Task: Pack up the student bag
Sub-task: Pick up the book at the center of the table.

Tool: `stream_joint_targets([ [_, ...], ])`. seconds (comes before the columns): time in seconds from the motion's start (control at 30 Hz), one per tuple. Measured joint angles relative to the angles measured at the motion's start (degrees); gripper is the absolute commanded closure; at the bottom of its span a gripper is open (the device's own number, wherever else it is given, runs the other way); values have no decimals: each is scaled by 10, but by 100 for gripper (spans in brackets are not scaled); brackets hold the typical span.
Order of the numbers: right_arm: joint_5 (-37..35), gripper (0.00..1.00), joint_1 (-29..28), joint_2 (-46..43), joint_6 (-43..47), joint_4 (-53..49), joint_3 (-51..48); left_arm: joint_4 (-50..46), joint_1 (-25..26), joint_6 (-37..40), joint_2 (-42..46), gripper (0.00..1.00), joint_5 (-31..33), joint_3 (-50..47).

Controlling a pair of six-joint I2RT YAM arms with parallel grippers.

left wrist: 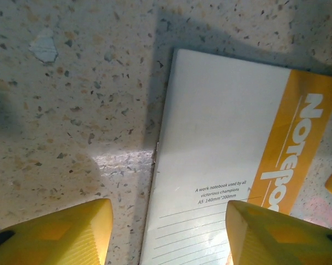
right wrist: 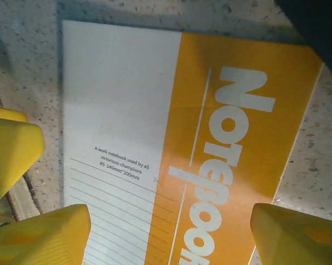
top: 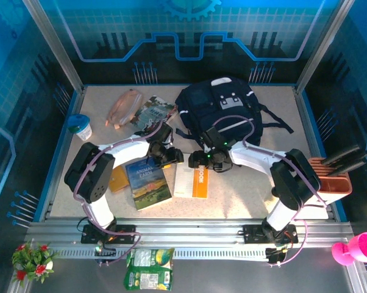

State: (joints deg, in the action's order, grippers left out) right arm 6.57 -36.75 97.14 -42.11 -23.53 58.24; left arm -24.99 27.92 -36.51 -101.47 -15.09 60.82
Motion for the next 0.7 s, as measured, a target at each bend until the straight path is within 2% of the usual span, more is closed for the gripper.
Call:
stream_joint_targets([
  [0.47,14,27,0,40,-5,13,9,2,-2,-1,-28,60,-18,0],
  [0.7,15,27,0,46,-10,17,13,12,-8,3,-32,61,-44,-2],
])
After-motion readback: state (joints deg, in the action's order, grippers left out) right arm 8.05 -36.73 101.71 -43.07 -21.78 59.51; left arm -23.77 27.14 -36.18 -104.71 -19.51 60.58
